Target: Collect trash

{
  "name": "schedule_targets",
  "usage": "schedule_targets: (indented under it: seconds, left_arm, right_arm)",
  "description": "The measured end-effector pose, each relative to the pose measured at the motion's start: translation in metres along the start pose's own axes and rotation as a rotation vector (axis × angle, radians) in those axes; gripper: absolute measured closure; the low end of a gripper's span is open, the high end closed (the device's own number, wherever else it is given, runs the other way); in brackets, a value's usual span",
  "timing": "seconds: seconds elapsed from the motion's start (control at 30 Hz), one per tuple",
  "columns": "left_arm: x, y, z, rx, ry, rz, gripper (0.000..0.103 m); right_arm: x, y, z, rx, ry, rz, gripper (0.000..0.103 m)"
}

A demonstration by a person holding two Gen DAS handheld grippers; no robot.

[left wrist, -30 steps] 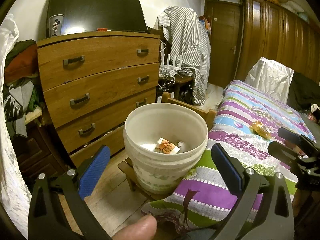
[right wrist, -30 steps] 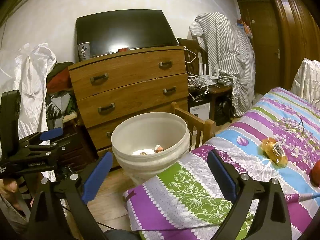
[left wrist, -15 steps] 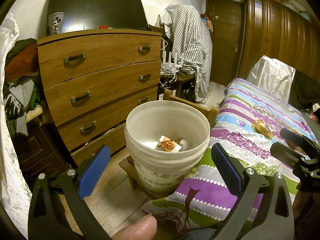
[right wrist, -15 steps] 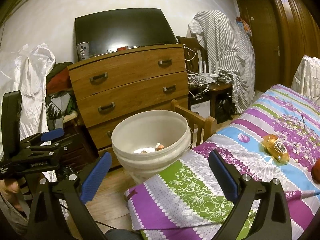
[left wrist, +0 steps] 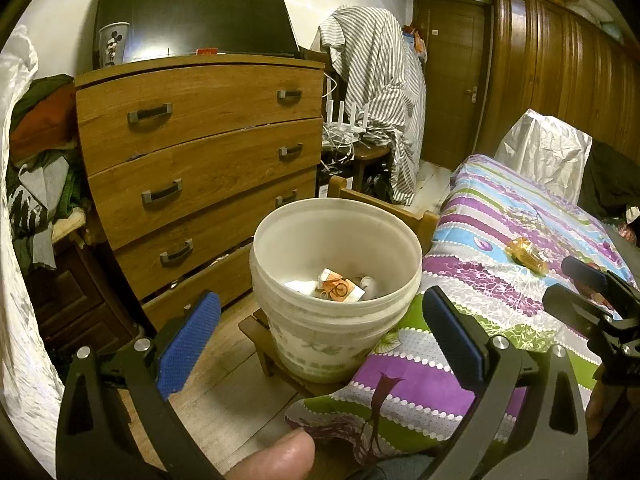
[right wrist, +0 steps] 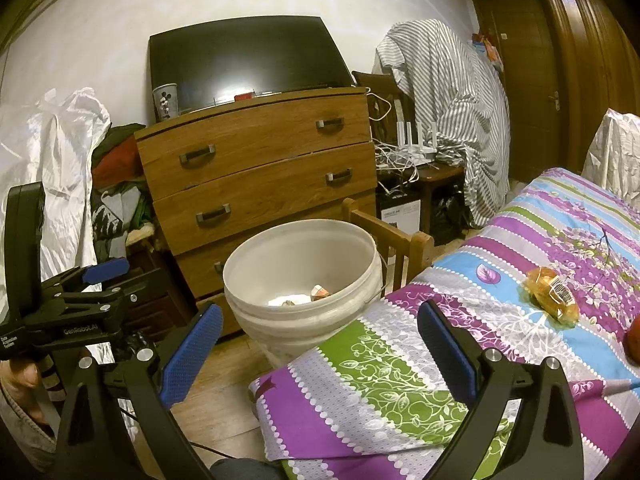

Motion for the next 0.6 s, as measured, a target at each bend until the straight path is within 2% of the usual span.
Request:
schedule_targets:
  seconds: [0.6]
  left_arm:
    - [-0.0004,-0.0030,-0.0001,0.013,0.004,-0.001,0.005]
  right_arm:
    - [-0.0002,-0.0012,0.0024,0.004,0.003,0.010,0.005]
Point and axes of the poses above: each gripper's, at about its wrist camera, not at the fingertips, and z roughly the way its jaws point, x to its left, y to its top, the point moved 2 cm from there along z, roughly the way its jaws point, and after that the axes turned 12 degrees about y, right-handed, at the moved point
